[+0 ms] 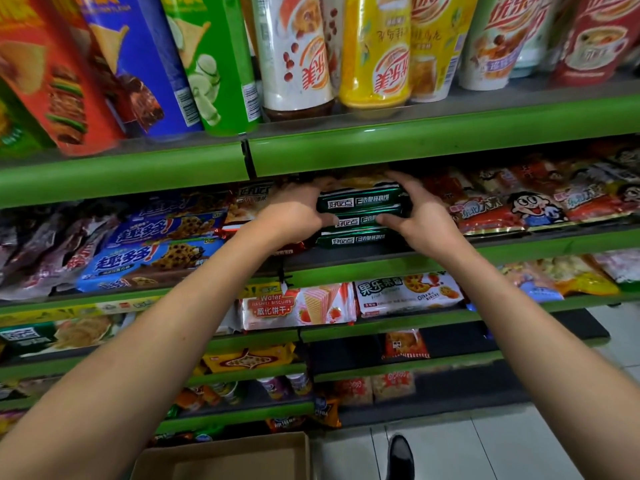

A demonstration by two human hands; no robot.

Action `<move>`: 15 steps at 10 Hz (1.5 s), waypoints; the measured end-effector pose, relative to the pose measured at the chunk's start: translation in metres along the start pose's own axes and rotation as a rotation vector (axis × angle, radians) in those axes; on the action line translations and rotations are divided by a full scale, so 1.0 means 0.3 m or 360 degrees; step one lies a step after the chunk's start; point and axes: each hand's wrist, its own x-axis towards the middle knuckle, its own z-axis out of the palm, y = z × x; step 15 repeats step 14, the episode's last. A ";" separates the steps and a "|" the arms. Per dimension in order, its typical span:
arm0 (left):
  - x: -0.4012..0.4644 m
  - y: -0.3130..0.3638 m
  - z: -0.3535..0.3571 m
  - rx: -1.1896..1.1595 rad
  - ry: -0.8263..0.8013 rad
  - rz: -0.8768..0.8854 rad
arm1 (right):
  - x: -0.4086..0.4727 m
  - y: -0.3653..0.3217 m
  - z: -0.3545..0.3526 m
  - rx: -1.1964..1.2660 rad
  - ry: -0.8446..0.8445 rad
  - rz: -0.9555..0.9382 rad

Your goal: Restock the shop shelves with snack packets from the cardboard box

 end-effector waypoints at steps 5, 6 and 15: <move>-0.010 -0.007 0.056 -0.0118 0.0034 -0.0034 | -0.005 -0.016 0.031 0.0161 -0.0017 0.0107; -0.005 -0.006 0.067 -0.0149 0.0057 -0.0033 | 0.003 -0.018 0.030 0.0150 0.0007 0.0102; -0.277 -0.087 -0.001 -0.0861 0.0344 0.0064 | -0.188 -0.100 -0.047 -0.0076 0.0076 0.0023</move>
